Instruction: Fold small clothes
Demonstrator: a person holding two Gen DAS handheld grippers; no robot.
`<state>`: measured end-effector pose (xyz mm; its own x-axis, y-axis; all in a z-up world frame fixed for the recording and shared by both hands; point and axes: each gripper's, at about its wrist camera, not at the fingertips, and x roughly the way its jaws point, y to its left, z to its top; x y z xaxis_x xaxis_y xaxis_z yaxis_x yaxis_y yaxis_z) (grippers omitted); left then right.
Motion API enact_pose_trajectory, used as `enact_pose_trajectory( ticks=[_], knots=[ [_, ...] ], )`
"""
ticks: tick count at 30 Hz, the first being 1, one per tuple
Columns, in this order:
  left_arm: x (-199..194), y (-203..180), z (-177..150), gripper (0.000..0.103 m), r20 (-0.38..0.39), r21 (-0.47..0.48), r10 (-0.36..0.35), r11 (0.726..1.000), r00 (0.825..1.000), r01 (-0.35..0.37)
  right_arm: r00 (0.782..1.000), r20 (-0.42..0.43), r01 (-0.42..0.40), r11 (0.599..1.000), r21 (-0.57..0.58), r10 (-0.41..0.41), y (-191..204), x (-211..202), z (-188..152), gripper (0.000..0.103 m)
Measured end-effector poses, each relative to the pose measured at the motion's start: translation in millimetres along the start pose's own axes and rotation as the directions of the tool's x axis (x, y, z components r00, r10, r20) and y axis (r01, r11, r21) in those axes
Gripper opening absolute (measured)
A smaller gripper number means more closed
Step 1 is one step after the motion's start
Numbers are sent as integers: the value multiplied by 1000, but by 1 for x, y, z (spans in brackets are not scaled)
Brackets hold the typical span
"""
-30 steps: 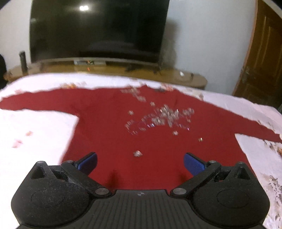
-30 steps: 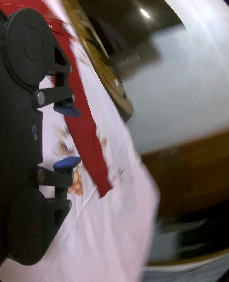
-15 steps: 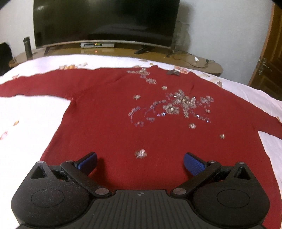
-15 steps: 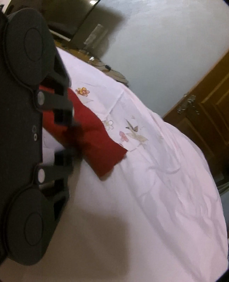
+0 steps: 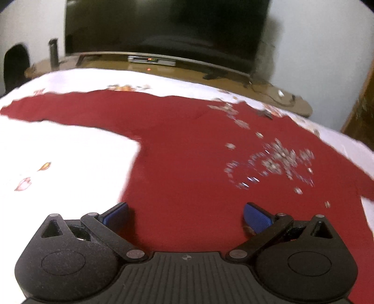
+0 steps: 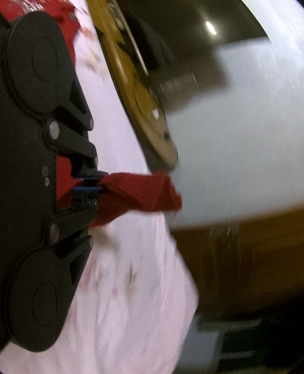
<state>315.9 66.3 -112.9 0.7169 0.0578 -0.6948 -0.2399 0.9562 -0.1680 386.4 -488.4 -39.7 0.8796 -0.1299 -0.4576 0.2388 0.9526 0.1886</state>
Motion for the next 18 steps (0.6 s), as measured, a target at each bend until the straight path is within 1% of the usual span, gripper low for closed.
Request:
enact_pose_trajectory(
  ticks=[4, 6, 9, 11, 13, 14, 15, 16, 17, 18],
  knots=[
    [-9, 39, 6, 103, 26, -47, -21, 999, 999, 22, 992, -43, -123, 988, -96, 119, 97, -6, -16, 7],
    [-13, 60, 8, 103, 25, -70, -17, 997, 1000, 18, 978, -79, -204, 971, -127, 195, 151, -6, -33, 7],
    [-19, 90, 11, 103, 18, -98, 12, 995, 1000, -10, 951, -137, -300, 937, -179, 278, 223, -7, -60, 7],
    [-21, 105, 12, 103, 14, -113, 8, 994, 1000, -6, 933, -181, -346, 912, -222, 310, 266, -8, -82, 7],
    [-22, 115, 14, 103, 15, -119, 8, 993, 1000, -6, 917, -231, -380, 889, -256, 326, 301, 0, -101, 7],
    [-21, 118, 16, 103, 14, -124, 1, 992, 1000, 1, 913, -249, -387, 878, -281, 323, 314, 2, -112, 7],
    [-21, 119, 18, 103, 17, -130, -11, 991, 1000, 13, 910, -269, -391, 866, -312, 314, 327, 3, -122, 13],
    [-20, 119, 21, 103, 19, -135, -35, 990, 999, 37, 901, -308, -404, 848, -343, 305, 335, 8, -134, 17],
    [-19, 119, 25, 103, 22, -136, -64, 989, 998, 67, 899, -333, -402, 836, -374, 283, 341, 9, -146, 25],
    [-16, 115, 30, 103, 28, -131, -93, 987, 995, 96, 911, -300, -391, 823, -412, 283, 344, 1, -152, 41]
  ],
)
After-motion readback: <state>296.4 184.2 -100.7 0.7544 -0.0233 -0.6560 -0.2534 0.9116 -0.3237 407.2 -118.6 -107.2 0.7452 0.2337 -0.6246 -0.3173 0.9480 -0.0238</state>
